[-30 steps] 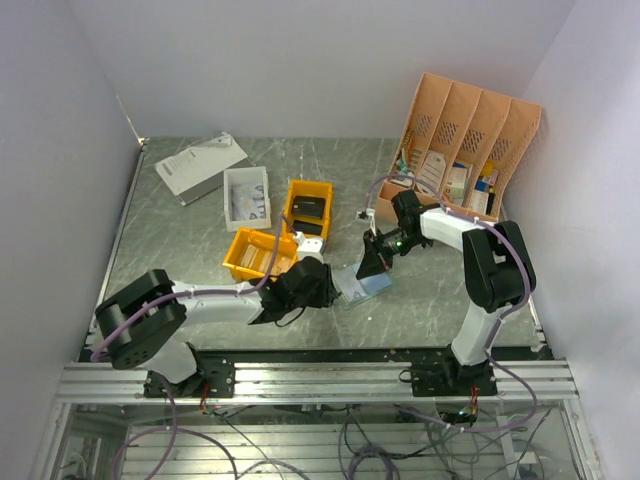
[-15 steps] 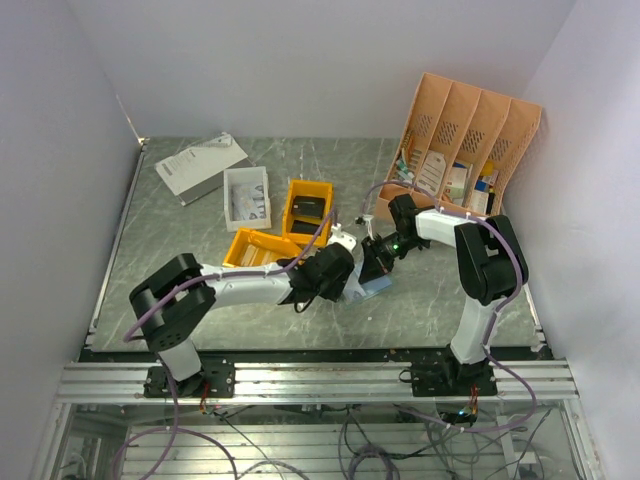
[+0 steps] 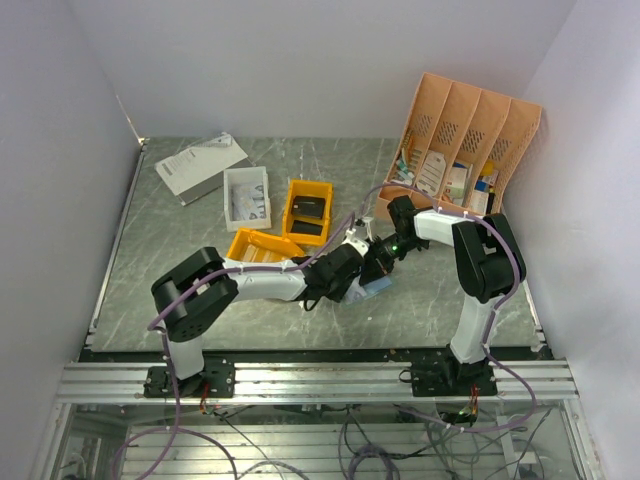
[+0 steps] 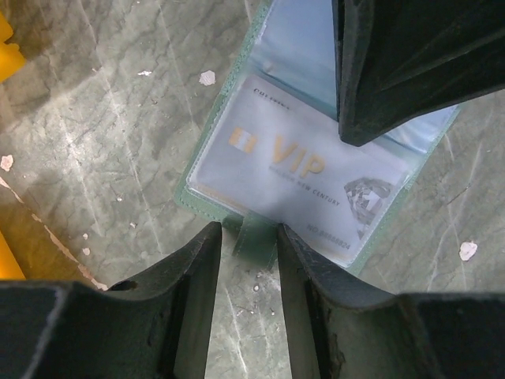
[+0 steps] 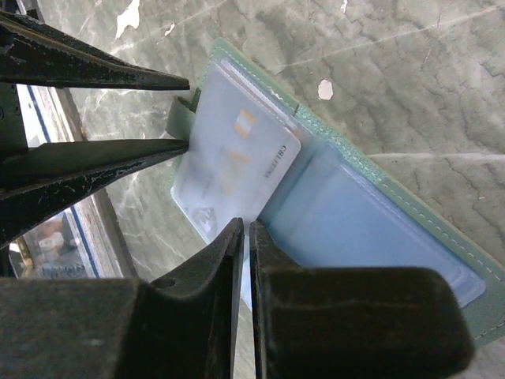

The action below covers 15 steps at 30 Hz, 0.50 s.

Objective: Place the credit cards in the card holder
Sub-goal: Insert the credit card into the card holder.

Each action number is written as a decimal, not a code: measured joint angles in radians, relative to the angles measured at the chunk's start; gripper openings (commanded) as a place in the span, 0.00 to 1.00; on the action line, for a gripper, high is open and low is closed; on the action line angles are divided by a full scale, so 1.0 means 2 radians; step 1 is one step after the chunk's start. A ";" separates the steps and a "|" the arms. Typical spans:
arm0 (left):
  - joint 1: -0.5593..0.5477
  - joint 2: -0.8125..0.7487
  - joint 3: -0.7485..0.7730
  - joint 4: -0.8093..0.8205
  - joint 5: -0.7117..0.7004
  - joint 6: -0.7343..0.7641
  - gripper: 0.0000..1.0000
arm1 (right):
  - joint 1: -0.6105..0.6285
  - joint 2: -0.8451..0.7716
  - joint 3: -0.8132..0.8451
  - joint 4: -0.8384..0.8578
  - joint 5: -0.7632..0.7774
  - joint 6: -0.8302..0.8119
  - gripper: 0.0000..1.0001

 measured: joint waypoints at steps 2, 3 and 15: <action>-0.001 0.002 0.001 -0.001 0.002 0.003 0.47 | 0.000 0.000 0.000 0.000 0.001 0.000 0.08; -0.001 0.002 0.002 -0.002 0.002 0.004 0.48 | 0.000 0.000 0.000 0.000 0.001 0.000 0.08; -0.001 -0.001 -0.001 -0.003 0.024 0.019 0.49 | 0.002 0.002 0.002 0.000 0.004 0.002 0.08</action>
